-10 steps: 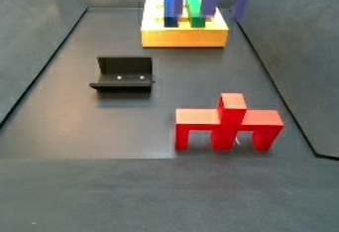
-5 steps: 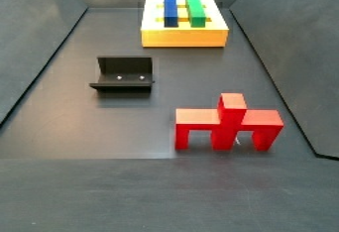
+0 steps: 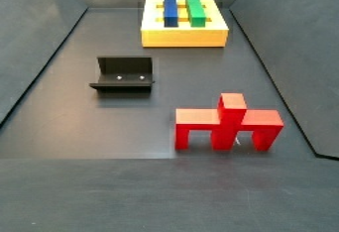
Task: Pick up the purple object. Move up. Move to above the board. Insert the purple object.
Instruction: Insert the purple object.
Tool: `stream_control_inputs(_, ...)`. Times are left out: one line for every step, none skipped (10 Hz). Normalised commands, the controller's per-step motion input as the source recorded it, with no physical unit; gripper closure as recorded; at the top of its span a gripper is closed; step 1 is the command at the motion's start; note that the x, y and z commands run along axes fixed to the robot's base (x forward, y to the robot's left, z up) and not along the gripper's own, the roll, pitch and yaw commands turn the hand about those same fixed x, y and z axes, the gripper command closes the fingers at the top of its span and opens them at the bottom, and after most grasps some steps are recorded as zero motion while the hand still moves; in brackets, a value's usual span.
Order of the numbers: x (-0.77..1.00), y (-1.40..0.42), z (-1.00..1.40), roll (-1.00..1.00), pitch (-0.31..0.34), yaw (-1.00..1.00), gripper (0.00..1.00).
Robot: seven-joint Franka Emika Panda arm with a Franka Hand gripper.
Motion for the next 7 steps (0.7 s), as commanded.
stream_control_inputs(0.0,0.0,-0.03,0.0,0.0,0.0,1.0)
stream_control_inputs(-0.12,-0.21,-0.45,-0.08,-0.136,-0.03,1.0)
stream_control_inputs(-0.14,-0.65,-0.69,0.14,-0.181,-0.01,1.0)
stream_control_inputs(0.0,-0.88,-0.68,0.32,-0.153,0.0,1.0)
stream_control_inputs(0.0,-0.85,-0.63,0.35,-0.15,0.0,1.0)
stream_control_inputs(-0.01,-0.78,-0.57,0.37,-0.166,0.0,1.0)
stream_control_inputs(-0.07,-0.55,-0.65,0.26,-0.209,0.06,1.0)
